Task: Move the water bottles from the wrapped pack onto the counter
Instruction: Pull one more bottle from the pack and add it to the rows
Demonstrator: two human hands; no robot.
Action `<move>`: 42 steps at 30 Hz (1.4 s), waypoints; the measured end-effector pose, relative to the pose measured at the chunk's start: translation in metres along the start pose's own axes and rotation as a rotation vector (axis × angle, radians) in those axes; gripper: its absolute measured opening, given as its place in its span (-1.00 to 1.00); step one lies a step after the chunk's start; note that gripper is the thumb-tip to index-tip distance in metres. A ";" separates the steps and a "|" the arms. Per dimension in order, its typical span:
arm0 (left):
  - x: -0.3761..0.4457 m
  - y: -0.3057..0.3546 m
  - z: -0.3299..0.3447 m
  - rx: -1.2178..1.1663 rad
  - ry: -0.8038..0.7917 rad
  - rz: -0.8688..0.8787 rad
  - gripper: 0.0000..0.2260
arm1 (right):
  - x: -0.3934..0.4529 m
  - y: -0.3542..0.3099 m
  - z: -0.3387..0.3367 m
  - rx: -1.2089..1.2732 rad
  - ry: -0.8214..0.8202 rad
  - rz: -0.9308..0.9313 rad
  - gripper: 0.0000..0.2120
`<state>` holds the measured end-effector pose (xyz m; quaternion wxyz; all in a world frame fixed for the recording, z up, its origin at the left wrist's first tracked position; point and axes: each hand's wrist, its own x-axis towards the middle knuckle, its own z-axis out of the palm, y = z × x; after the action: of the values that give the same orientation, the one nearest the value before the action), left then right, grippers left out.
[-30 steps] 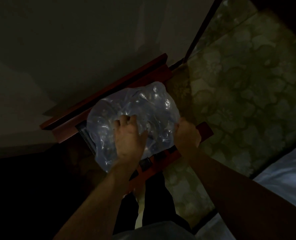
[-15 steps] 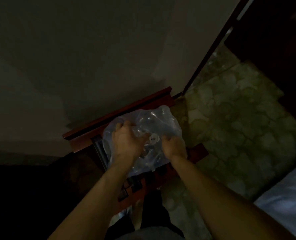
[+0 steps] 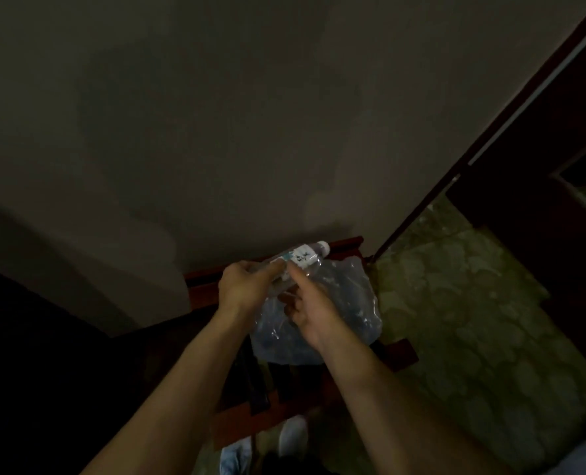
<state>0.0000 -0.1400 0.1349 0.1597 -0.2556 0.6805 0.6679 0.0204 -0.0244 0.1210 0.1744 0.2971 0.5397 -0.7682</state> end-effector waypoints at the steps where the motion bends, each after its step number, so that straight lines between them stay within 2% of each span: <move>1: -0.005 0.007 -0.009 -0.020 0.008 0.023 -0.66 | -0.005 -0.005 0.009 -0.015 -0.019 -0.040 -0.57; 6: -0.040 0.045 -0.060 -0.079 -0.008 0.106 -0.77 | -0.033 -0.032 0.053 -0.151 -0.161 -0.213 -0.68; 8: -0.056 0.059 -0.083 -0.013 -0.014 0.152 -0.78 | -0.044 -0.041 0.067 -0.273 -0.217 -0.272 -0.72; 13: -0.106 0.083 -0.134 0.207 0.020 0.330 -0.92 | -0.087 -0.051 0.098 -0.398 -0.338 -0.417 -0.60; 17: -0.151 0.087 -0.167 0.286 0.064 0.399 -0.79 | -0.123 -0.050 0.122 -0.398 -0.421 -0.539 -0.56; 21: -0.190 0.089 -0.201 0.340 0.142 0.459 -0.80 | -0.159 -0.045 0.152 -0.452 -0.517 -0.657 -0.55; 26: -0.227 0.101 -0.247 0.222 0.228 0.530 -0.70 | -0.195 -0.039 0.195 -0.453 -0.613 -0.767 -0.63; 30: -0.246 0.121 -0.283 0.297 0.289 0.636 -0.77 | -0.217 -0.038 0.232 -0.453 -0.674 -0.843 -0.68; 33: -0.256 0.133 -0.316 0.434 0.410 0.705 -0.77 | -0.229 -0.033 0.268 -0.436 -0.699 -0.887 -0.70; 38: -0.263 0.149 -0.391 0.391 0.443 0.804 -0.87 | -0.246 -0.023 0.349 -0.462 -0.710 -0.988 -0.69; 42: -0.253 0.157 -0.455 0.352 0.447 0.824 -0.78 | -0.249 -0.008 0.411 -0.483 -0.714 -1.028 -0.63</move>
<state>0.1753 -0.5600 0.4316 -0.2261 -0.0715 0.8450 0.4794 0.0956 -0.4183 0.3864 0.0155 -0.3174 0.6785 -0.6623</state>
